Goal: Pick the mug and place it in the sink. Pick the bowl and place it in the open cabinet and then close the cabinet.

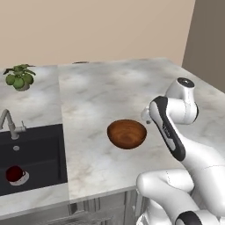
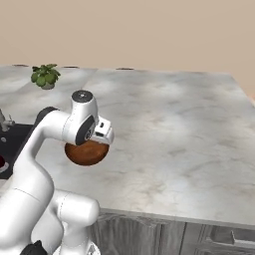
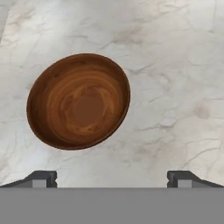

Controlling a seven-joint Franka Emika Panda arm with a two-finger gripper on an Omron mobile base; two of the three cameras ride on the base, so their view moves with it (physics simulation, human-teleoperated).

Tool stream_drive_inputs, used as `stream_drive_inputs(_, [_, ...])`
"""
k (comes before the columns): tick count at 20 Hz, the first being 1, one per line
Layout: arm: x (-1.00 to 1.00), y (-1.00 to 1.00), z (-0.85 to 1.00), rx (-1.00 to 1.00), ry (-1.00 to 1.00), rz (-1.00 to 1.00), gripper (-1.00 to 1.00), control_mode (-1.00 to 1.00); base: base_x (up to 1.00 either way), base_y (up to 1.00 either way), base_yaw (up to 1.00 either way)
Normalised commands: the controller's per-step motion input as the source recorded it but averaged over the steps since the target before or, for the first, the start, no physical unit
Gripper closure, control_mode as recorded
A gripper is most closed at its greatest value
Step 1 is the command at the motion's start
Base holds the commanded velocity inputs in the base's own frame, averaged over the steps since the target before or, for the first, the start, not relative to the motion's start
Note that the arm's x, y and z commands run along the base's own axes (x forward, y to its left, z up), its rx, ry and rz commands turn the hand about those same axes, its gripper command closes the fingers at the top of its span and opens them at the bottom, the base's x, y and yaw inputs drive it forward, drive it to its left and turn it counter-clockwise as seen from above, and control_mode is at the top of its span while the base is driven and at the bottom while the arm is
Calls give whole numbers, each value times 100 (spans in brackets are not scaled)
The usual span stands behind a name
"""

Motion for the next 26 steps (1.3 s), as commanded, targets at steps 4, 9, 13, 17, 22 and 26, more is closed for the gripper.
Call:
stream_drive_inputs(4, [1, 8, -8, 1, 2, -3, -100, -100, 0, 0, 0])
stream_drive_inputs(9, [0, 0, -1, 0, 0, -8, -100, -100, 0, 0, 0])
stream_drive_inputs(13, [8, 0, -7, 1, 9, -13, -100, -100, 0, 0, 0])
stream_drive_inputs(17, [1, 0, -21, 6, 10, -11, -100, -100, 0, 0, 0])
stream_drive_inputs(22, [0, 0, -38, 10, 7, -5, -100, -100, 0, 0, 0])
stream_drive_inputs(26, [0, 0, -33, 12, 4, -1, -100, -100, 0, 0, 0])
